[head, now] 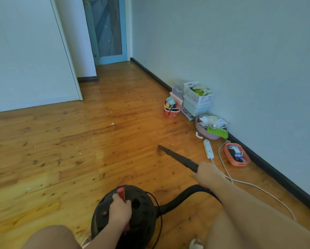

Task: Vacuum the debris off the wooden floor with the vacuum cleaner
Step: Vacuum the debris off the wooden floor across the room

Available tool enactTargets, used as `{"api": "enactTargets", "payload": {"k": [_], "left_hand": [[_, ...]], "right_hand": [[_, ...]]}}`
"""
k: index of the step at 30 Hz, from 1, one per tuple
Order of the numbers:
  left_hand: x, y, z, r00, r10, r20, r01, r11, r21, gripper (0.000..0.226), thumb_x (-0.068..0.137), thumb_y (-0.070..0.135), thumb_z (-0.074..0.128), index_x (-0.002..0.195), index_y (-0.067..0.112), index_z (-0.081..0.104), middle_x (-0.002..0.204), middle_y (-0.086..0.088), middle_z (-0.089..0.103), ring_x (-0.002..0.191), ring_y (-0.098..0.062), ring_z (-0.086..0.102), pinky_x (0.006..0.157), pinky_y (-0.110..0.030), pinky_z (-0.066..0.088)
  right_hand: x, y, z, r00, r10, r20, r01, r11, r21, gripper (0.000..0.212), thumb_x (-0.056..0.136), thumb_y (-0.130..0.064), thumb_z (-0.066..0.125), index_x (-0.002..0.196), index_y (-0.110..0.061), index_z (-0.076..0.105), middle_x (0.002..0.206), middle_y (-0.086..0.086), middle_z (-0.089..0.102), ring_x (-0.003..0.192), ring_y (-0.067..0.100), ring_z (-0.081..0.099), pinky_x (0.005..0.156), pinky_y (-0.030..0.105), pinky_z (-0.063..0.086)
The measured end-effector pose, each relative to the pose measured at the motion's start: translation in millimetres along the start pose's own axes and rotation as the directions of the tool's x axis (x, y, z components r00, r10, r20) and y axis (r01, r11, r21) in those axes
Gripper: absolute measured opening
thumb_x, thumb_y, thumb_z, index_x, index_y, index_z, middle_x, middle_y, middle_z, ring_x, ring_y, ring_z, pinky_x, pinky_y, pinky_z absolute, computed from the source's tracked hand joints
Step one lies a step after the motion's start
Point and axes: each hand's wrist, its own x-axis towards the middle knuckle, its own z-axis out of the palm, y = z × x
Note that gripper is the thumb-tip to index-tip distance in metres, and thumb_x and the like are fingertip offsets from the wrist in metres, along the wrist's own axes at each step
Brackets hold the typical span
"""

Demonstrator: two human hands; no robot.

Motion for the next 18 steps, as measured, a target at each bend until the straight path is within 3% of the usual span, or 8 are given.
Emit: {"api": "enactTargets", "payload": {"k": [5,10,15,18], "left_hand": [[-24,-19,-5,1.0,-0.021,0.006,0.022,0.992,-0.121,0.031,0.102,0.018,0.051,0.129,0.009,0.038,0.091,-0.014,0.068,0.072,-0.026,0.07,0.061,-0.036,0.055],[-45,-31,-5,0.999,0.027,-0.02,-0.031,0.964,-0.265,0.006,0.103,0.019,0.054,0.106,0.014,0.054,0.085,-0.011,0.07,0.071,-0.023,0.068,0.061,-0.033,0.052],[-42,-31,5,1.0,0.002,-0.031,-0.012,0.95,-0.311,0.014,0.102,0.023,0.056,0.095,0.011,0.058,0.075,-0.01,0.067,0.062,-0.022,0.067,0.059,-0.035,0.054],[-31,-29,20,0.987,-0.028,-0.157,-0.017,0.96,-0.281,0.024,0.1,0.03,0.056,0.085,0.011,0.056,0.073,-0.009,0.065,0.065,-0.026,0.064,0.062,-0.037,0.05]], "right_hand": [[-35,-8,19,0.998,-0.027,0.048,0.025,0.999,0.023,0.023,0.1,-0.039,0.059,0.114,-0.021,0.056,0.093,-0.002,0.062,0.081,0.015,0.066,0.075,0.035,0.06],[-54,-21,39,0.996,-0.045,0.075,0.04,0.998,0.055,0.026,0.101,-0.041,0.059,0.117,-0.022,0.053,0.094,-0.002,0.061,0.08,0.013,0.066,0.074,0.033,0.061],[-63,-22,87,0.997,-0.078,-0.017,0.079,0.994,0.072,0.029,0.102,-0.042,0.055,0.122,-0.021,0.053,0.094,-0.006,0.062,0.082,0.011,0.065,0.073,0.032,0.059],[-51,-23,119,0.995,-0.096,-0.006,0.096,0.991,0.097,0.037,0.104,-0.041,0.054,0.134,-0.021,0.046,0.086,-0.01,0.06,0.076,0.011,0.065,0.064,0.027,0.058]]}}
